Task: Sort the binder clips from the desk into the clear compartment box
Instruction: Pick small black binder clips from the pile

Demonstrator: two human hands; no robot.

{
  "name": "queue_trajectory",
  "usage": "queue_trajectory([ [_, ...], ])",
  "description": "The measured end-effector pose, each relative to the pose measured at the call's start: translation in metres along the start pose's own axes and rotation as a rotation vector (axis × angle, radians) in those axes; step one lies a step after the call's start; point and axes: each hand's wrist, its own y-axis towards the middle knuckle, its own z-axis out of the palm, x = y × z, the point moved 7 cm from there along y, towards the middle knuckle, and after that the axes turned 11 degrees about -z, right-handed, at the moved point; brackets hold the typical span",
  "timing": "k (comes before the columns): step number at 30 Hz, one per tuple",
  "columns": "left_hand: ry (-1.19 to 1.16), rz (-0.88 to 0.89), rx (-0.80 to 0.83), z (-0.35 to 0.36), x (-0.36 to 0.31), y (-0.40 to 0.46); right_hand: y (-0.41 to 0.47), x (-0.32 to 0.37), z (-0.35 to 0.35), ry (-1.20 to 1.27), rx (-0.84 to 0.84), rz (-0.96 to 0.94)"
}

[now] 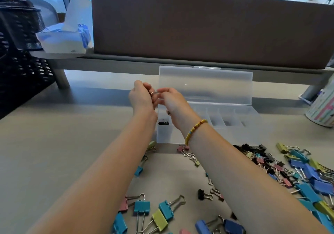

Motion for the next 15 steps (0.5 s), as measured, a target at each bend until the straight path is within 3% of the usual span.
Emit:
queue_trajectory([
  [4, 0.022, 0.022, 0.028, 0.005, 0.001, -0.001, 0.001, -0.003, -0.007, 0.046, -0.044, 0.013],
  [9, 0.064, 0.039, 0.062, 0.016, 0.003, -0.002, -0.004, -0.005, -0.026, 0.398, -0.204, 0.013],
  [15, 0.351, 0.191, 0.06, 0.027, -0.001, -0.001, -0.008, -0.012, -0.049, 0.415, -0.316, -0.042],
])
